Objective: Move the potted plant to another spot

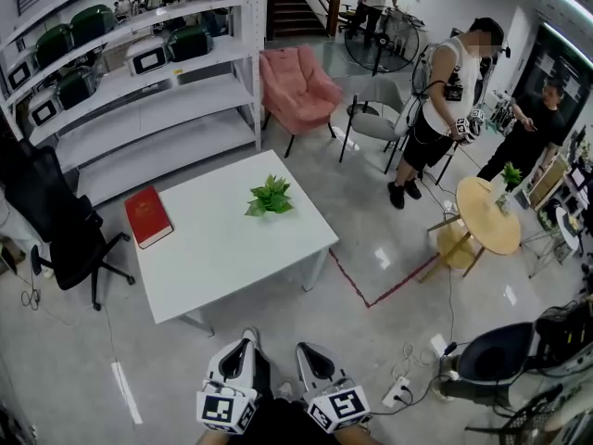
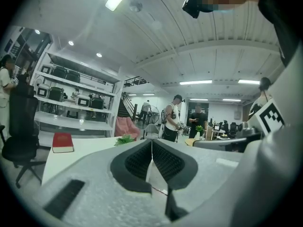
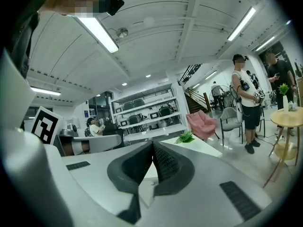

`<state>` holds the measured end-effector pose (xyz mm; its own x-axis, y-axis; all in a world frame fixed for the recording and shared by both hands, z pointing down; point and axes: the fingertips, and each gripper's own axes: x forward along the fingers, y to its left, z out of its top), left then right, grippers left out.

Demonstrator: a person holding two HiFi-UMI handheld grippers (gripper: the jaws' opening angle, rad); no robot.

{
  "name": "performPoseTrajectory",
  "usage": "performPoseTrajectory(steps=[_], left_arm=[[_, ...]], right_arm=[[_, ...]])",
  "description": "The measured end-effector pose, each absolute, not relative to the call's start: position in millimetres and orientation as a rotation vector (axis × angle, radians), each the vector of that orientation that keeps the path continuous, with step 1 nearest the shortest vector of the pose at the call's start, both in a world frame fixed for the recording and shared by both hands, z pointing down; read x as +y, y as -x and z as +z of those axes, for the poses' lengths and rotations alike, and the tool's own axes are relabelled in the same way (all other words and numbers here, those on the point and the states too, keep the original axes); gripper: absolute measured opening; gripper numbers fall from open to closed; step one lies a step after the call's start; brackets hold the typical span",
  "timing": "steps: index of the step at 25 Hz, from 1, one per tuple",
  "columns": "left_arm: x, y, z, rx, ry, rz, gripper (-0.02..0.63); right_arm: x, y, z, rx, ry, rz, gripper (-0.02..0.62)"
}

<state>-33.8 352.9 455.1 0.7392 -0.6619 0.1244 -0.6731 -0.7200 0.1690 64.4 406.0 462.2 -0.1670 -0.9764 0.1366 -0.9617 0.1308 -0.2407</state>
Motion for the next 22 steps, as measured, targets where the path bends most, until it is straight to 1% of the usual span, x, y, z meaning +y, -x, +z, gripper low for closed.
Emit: performPoseTrajectory(steps=[11,22], left_arm=[[266.2,-2.0,455.6,-0.998,-2.75,0.076,0.02],[142.5,-14.1,453.8,-0.901,-2.765,0.081,0.02]], right_arm=[[328.0,-90.2,470.2,2.324,2.047,-0.448,0.012],[206.8,-96.2,468.8,2.287,2.129,-0.464,0.012]])
